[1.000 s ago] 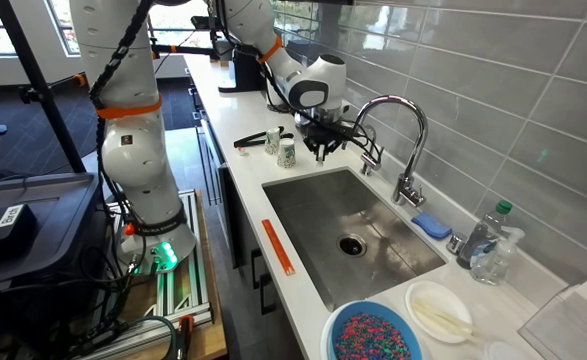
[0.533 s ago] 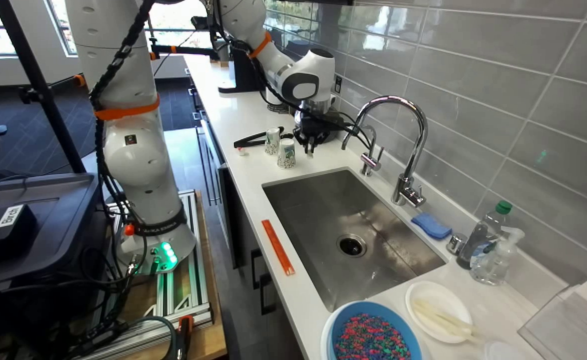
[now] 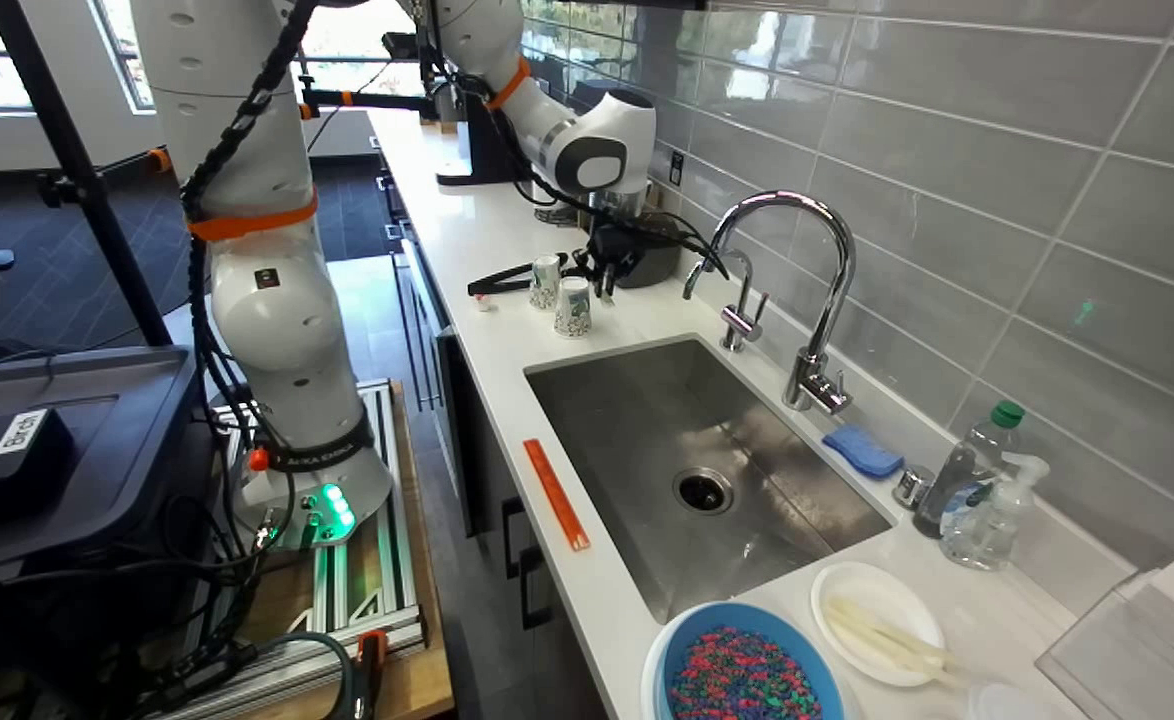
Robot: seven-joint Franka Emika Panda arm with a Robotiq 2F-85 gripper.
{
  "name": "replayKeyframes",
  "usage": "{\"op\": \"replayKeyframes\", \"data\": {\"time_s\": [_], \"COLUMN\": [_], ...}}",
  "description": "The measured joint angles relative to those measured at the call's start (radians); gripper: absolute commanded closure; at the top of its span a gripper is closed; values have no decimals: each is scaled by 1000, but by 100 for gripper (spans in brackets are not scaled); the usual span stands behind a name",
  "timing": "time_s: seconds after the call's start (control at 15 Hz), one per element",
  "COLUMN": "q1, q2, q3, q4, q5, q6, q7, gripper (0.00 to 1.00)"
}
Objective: Put one fork on the right cup
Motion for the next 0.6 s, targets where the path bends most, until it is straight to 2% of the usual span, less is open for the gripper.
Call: {"op": "replayKeyframes", "data": {"time_s": [0.6], "q1": [29], "q2": [25], "q3": [28], "q4": [42], "q5": [0], "q6": [-77], "q7": [-21], "gripper": [95]}}
